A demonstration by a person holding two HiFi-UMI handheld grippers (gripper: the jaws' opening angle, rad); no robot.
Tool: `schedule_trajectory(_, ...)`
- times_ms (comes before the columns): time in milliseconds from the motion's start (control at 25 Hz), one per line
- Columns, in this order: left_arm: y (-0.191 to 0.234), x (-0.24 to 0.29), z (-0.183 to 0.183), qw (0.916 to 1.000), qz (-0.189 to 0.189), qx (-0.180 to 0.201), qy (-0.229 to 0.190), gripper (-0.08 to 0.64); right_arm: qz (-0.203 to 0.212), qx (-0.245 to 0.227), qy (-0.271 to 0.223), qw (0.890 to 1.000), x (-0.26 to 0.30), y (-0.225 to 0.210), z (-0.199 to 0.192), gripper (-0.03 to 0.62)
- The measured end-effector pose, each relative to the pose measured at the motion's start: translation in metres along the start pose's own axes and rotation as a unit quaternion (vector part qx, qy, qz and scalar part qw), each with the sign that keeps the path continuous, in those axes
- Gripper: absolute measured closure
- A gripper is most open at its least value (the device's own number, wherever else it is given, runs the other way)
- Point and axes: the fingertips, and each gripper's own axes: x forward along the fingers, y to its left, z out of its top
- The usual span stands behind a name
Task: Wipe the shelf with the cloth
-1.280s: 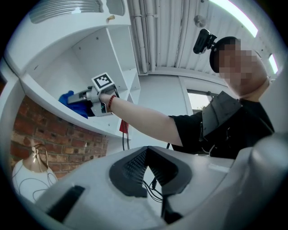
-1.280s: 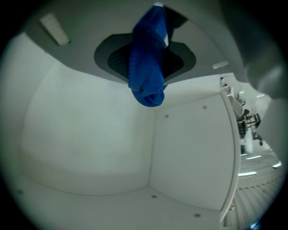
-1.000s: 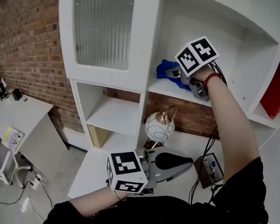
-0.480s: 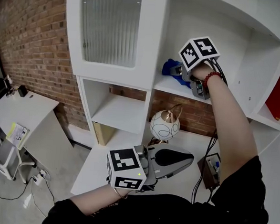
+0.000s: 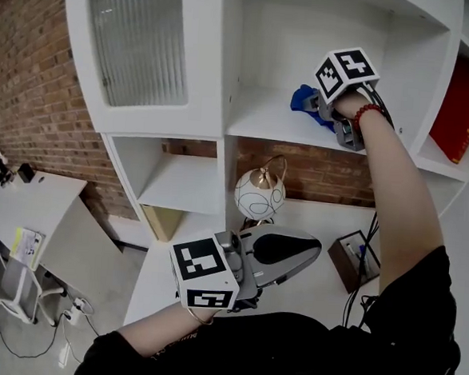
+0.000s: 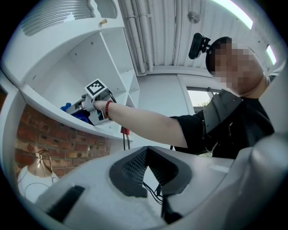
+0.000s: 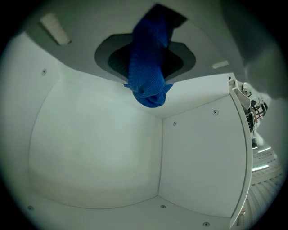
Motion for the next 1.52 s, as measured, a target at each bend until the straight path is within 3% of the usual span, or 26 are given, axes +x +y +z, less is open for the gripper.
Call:
schedule_trajectory(520,-0.005,-0.001,0.003,1.0000,-0.001,0.007,-0.002,0.561,-0.103,0.077,0.018,0.992,-0.032,-0.090,-0.038,0.442)
schedule_trajectory(920,-0.012,-0.003,0.004,0.9999,-0.004,0.014,-0.005,0.561,-0.178,0.101,0.030,0.978,-0.052,-0.119,-0.054,0.442)
schedule_trajectory(1000,-0.014,-0.004,0.004,0.9999,-0.004,0.014,-0.005,0.561,-0.149,0.088,0.005,0.985,-0.051,-0.103,-0.038,0.443)
schedule_trajectory(1080,-0.014,-0.004,0.003,0.9999,-0.004,0.012,-0.004,0.561,-0.057,0.061,-0.059,0.995,-0.048,-0.055,-0.003,0.443)
schedule_trajectory(1160,-0.014,-0.002,0.002,0.9999,-0.006,0.011,-0.003,0.561,0.042,0.023,-0.111,0.993,-0.046,0.009,0.032,0.443)
schedule_trajectory(1240,-0.016,-0.002,0.003,0.9998,-0.008,0.017,0.000,0.561,0.102,-0.031,-0.119,0.987,-0.041,0.070,0.050,0.443)
schedule_trajectory(1360,-0.015,-0.007,0.005,0.9996,0.005,0.029,-0.001,0.561,0.125,-0.101,-0.094,0.983,-0.022,0.127,0.055,0.443)
schedule_trajectory(1520,-0.008,-0.025,0.007,0.9989,0.034,0.029,-0.011,0.561,0.083,-0.159,-0.024,0.983,0.012,0.142,0.038,0.444)
